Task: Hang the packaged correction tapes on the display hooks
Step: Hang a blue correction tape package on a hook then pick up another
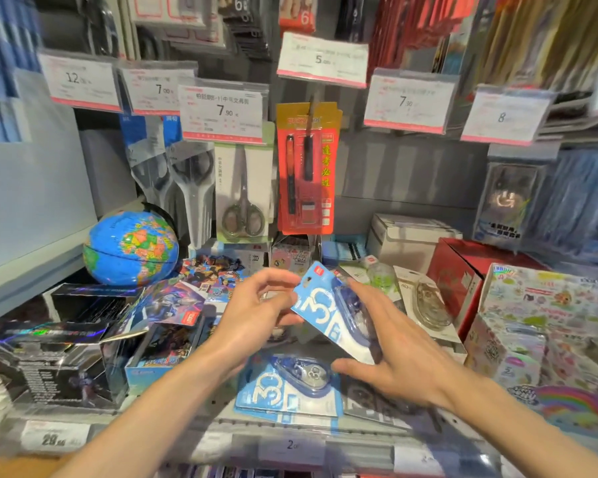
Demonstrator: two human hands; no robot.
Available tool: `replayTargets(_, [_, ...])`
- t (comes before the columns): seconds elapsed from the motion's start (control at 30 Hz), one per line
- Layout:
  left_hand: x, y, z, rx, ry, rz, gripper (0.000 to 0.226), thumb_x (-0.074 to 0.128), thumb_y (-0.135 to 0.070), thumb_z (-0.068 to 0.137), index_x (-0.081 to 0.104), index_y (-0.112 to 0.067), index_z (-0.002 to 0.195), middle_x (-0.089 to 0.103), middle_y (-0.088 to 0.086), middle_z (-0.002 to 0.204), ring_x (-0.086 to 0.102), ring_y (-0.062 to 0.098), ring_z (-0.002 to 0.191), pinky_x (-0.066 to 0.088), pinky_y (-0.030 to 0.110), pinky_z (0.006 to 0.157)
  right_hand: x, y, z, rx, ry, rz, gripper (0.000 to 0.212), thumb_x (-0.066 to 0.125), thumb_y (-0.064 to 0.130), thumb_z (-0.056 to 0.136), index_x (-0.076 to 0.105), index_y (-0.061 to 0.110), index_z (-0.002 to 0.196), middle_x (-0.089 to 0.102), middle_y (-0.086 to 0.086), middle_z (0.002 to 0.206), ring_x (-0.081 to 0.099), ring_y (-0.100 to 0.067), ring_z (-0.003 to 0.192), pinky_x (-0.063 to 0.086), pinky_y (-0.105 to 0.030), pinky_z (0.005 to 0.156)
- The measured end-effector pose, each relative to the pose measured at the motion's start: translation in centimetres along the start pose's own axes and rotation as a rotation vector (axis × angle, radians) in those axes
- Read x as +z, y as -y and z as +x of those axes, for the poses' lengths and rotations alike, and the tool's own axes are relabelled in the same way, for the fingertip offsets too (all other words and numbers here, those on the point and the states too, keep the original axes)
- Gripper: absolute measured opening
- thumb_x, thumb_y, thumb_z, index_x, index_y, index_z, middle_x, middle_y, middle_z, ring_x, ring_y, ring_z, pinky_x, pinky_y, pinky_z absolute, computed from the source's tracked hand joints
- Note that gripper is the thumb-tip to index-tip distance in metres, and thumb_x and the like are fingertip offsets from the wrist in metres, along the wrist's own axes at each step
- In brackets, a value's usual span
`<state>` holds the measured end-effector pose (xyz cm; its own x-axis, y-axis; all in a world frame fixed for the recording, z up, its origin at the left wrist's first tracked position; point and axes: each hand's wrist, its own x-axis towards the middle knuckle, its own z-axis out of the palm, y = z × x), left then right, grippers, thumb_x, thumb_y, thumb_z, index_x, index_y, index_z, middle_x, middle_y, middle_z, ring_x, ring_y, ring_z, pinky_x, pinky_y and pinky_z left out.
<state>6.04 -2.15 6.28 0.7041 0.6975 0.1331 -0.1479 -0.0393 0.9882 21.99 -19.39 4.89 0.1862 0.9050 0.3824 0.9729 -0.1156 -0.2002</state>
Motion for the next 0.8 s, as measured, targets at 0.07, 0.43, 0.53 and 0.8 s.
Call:
replayTargets(0.07, [1.2,-0.7,0.1,0.049,-0.025,0.018,0.018,0.061,0.004,0.095,0.069,-0.011,0.1,0.071,0.012,0.109,0.074,0.011,0.08,0.06,0.023,0.065,-1.5,-0.8,-0.1,0.002,-0.021,0.014,0.109,0.053,0.081,0.077,-0.001,0.029,0.156,0.015,0.014,0.159,0.023,0.0,0.141,0.025,-0.023,0.116])
replayTargets(0.43, [14.1,-6.7,1.1,0.315,-0.03,0.074,0.021,0.058,0.013,0.092,0.066,-0.006,0.093,0.069,0.007,0.091,0.07,0.006,0.068,0.061,0.025,0.061,-11.9,-9.7,-3.1,-0.023,-0.252,0.08,0.076,0.058,0.066,0.081,0.031,0.037,0.147,0.044,0.021,0.138,0.042,0.004,0.127,0.033,-0.015,0.105])
replayTargets(0.53, [17.8,-7.5,1.7,0.395,0.002,0.197,0.022,0.059,0.009,0.092,0.067,-0.012,0.093,0.071,-0.002,0.086,0.068,0.007,0.07,0.061,0.031,0.065,-14.1,-12.0,-4.7,-0.007,-0.324,0.079,0.069,0.065,0.058,0.079,0.031,0.047,0.139,0.043,0.03,0.129,0.043,0.01,0.121,0.027,-0.002,0.096])
replayTargets(0.8, [25.6,-8.9,3.2,0.727,0.056,0.713,0.015,0.064,-0.011,0.093,0.064,-0.024,0.1,0.066,-0.015,0.086,0.062,-0.004,0.074,0.053,0.018,0.071,-16.9,-17.4,-9.1,0.084,-0.502,0.099,0.067,0.074,0.051,0.076,0.038,0.043,0.131,0.046,0.024,0.128,0.049,0.004,0.121,0.043,-0.021,0.099])
